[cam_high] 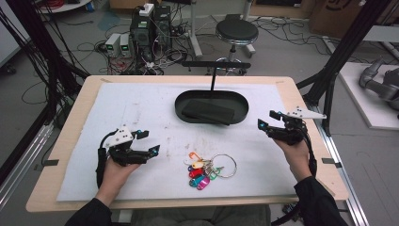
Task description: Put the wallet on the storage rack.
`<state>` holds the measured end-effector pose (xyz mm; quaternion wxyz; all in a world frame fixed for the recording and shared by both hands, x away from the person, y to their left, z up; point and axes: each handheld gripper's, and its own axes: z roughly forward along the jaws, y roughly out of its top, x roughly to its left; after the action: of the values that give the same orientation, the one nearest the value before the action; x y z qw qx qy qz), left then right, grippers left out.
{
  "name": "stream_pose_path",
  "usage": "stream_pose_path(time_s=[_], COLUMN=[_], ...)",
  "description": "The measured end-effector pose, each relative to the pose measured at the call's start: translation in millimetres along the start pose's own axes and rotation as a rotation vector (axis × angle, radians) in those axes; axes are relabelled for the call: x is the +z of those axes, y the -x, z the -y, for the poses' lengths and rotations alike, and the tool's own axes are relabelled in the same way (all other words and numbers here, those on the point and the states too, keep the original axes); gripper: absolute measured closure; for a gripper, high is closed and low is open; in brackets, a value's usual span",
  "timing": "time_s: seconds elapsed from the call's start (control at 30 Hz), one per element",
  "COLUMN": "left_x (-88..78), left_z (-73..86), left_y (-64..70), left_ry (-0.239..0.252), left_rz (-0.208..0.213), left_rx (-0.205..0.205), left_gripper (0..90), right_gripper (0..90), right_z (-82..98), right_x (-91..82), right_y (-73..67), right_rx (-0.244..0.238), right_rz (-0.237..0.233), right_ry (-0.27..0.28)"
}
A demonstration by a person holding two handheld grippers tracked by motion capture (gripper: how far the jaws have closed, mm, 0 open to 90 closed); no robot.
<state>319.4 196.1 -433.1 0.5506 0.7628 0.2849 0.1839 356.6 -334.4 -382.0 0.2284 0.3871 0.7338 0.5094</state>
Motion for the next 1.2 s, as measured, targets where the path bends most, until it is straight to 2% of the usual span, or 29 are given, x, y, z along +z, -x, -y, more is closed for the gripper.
stream_pose_path(time_s=[0.1,0.17,0.2,0.4,0.8,1.2], left_x=[-0.4,-0.8,-1.0,-0.6,7.8,16.2], left_z=[-0.5,-0.9,-1.3,-2.8,-8.8,-11.6], left_y=[-0.8,-1.8,-3.2,-7.5,-5.3,-2.4], left_ry=[0.001,0.002,0.002,0.018,0.016,0.019], left_rz=[-0.011,-0.022,-0.038,-0.065,-0.080,-0.077], left_rx=[0.000,-0.001,-0.008,-0.020,0.022,0.037], left_gripper=[24.8,24.9,24.9,24.9,24.9,24.8], right_gripper=[28.8,28.4,27.9,25.7,22.7,22.1], right_z=[3.6,12.4,15.1,24.7,35.2,38.6], right_x=[-4.7,-12.6,-14.2,-22.2,-33.4,-40.4], right_y=[0.3,0.8,1.1,3.0,9.5,8.7], right_rx=[0.005,0.027,0.030,0.040,0.050,0.055], right_rz=[0.002,0.007,0.009,0.018,0.039,0.055], right_ry=[0.013,0.040,0.041,0.038,0.030,0.032])
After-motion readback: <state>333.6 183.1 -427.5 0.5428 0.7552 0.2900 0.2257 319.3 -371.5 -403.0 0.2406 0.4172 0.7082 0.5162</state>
